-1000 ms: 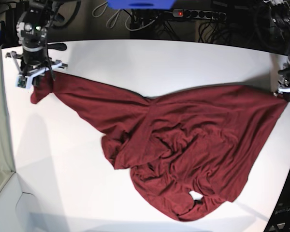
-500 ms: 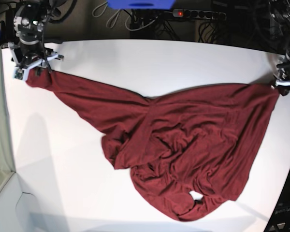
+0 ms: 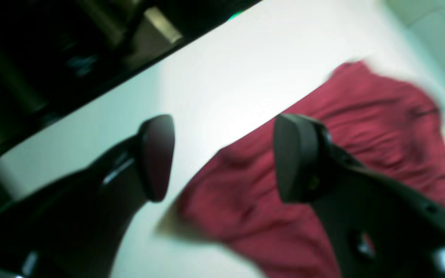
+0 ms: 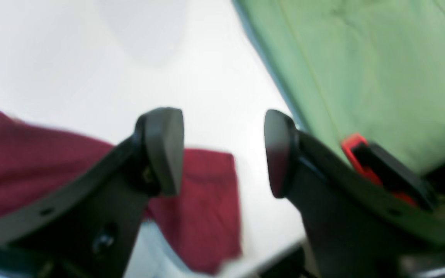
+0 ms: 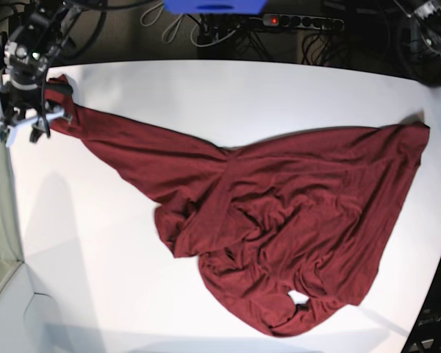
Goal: Layout the t-shirt on the table in an organized manner, then fold the t-shirt properly
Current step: 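Release the shirt and move both grippers onto its body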
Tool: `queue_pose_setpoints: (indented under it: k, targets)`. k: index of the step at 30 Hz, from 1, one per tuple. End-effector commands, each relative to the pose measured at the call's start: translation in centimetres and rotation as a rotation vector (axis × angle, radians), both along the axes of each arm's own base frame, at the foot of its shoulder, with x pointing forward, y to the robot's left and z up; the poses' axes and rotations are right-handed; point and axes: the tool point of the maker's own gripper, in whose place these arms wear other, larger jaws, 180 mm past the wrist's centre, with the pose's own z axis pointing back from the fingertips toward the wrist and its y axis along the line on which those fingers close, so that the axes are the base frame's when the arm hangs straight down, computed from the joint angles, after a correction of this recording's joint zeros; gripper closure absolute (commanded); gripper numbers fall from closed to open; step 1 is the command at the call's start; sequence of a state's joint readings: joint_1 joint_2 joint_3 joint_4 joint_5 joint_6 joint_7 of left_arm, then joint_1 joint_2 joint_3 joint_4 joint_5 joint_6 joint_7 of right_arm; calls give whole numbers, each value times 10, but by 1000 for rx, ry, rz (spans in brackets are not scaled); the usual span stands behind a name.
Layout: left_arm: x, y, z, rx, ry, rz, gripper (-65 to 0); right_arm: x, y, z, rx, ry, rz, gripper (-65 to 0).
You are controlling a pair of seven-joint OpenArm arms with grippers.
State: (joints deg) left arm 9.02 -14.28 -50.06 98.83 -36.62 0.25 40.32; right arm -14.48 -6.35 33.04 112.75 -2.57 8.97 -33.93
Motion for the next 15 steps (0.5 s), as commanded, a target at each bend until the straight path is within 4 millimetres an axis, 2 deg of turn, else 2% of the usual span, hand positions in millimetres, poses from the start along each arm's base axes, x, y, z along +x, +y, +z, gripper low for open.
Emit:
queue_pose_setpoints:
  k: [1,4,8,12,15]
  targets:
    - [17,-8,13,25,-36,-41,-390,19,2,20,-26,-75,23,-339]
    - [47,-27,7,19,-28,-113,-390,49,20,28,-2,-127,78,-340]
    - [76,-42,-26,4,69,-172,-389,91,52,39,11,-173,198,-340]
    - [84,-51,-66,-16,183,-200,-389,125,97,45,18,-194,346,-340]
    - [79,-54,-94,-4,279,-212,-389,145,131,45,34,-194,443,-340]
